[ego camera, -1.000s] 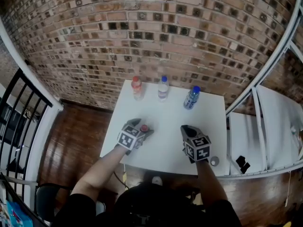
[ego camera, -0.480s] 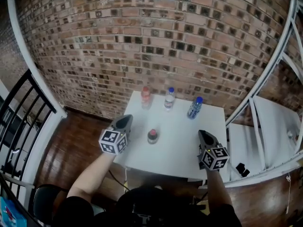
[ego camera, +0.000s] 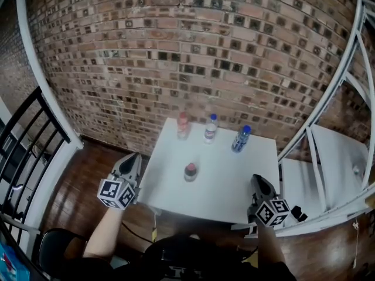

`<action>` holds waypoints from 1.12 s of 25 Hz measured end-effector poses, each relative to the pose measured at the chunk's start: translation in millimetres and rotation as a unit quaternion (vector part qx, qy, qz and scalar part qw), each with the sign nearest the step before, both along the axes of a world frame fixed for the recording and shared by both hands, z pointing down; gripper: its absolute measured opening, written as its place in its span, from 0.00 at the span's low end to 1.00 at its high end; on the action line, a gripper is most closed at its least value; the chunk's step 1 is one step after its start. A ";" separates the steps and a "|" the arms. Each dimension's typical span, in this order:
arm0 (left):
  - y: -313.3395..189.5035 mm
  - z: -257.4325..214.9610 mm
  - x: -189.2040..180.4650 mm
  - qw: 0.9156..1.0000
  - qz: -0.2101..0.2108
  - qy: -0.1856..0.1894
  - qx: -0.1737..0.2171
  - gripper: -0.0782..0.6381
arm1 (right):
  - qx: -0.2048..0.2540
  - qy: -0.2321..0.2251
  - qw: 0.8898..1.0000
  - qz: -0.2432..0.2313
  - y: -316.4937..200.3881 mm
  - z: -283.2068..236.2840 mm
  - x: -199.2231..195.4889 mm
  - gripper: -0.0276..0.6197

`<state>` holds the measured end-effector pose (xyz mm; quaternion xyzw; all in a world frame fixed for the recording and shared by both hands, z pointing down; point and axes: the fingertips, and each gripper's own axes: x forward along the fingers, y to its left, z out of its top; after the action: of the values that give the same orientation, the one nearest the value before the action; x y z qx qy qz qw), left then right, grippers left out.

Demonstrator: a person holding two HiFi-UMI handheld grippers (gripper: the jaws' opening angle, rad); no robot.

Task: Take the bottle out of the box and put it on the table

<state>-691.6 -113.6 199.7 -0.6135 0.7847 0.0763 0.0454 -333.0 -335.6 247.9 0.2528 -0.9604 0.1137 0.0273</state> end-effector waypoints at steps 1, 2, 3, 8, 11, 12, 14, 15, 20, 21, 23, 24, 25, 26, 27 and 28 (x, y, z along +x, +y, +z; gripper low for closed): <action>8.1 0.2 1.2 1.000 -0.006 0.002 0.005 0.11 | 0.001 -0.002 1.000 0.004 0.4 1.3 3.7 0.04; 15.1 1.0 3.8 1.000 -0.011 0.004 0.010 0.11 | 0.001 -0.002 1.000 0.007 1.9 3.4 5.7 0.04; 20.6 2.2 8.0 1.000 -0.015 0.007 0.014 0.11 | 0.001 -0.001 1.000 0.010 4.2 5.7 6.3 0.04; 32.4 5.0 34.9 1.000 -0.020 0.003 0.020 0.11 | 0.000 -0.011 1.000 0.028 16.6 4.3 7.2 0.04; 39.6 5.4 44.4 0.999 -0.021 0.008 0.024 0.11 | 0.001 -0.010 1.000 0.029 23.3 5.9 9.2 0.04; 40.5 5.6 46.0 1.000 -0.020 0.009 0.023 0.11 | 0.001 -0.007 1.000 0.028 23.6 7.0 8.8 0.04; 41.2 7.2 46.4 1.000 -0.020 0.011 0.021 0.11 | 0.002 -0.005 1.000 0.024 21.9 9.4 7.1 0.04; 42.0 9.5 46.2 0.999 -0.022 0.014 0.021 0.11 | 0.003 -0.004 1.000 0.021 21.6 11.4 6.5 0.04; 42.8 22.8 45.9 0.999 -0.026 0.019 0.008 0.11 | 0.003 0.008 1.000 0.014 21.6 25.1 6.1 0.04; 42.6 22.9 45.0 0.999 -0.027 0.019 0.009 0.11 | 0.001 0.006 1.000 0.015 20.6 26.1 7.1 0.04; 40.8 22.7 44.7 1.000 -0.025 0.016 0.008 0.11 | 0.000 0.004 1.000 0.019 18.0 27.0 9.5 0.04; 39.3 23.0 45.4 1.000 -0.023 0.013 0.006 0.11 | 0.000 0.003 1.000 0.021 16.5 27.3 10.7 0.04; 37.6 23.6 46.4 1.000 -0.021 0.010 0.004 0.11 | 0.000 0.002 1.000 0.023 14.8 27.4 11.8 0.04; 36.2 24.5 47.3 1.000 -0.019 0.007 0.001 0.11 | 0.000 0.001 1.000 0.026 13.1 27.2 12.8 0.04; 35.0 25.4 48.1 1.000 -0.018 0.007 -0.001 0.11 | 0.000 0.001 1.000 0.029 11.6 26.8 13.6 0.04; 34.2 26.2 48.9 1.000 -0.017 0.007 -0.002 0.11 | 0.000 0.000 1.000 0.030 10.4 26.4 14.3 0.04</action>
<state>-642.7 -79.4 225.9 -0.5994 0.7956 0.0781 0.0401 -318.7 -325.3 274.3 0.2817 -0.9524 0.1139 0.0242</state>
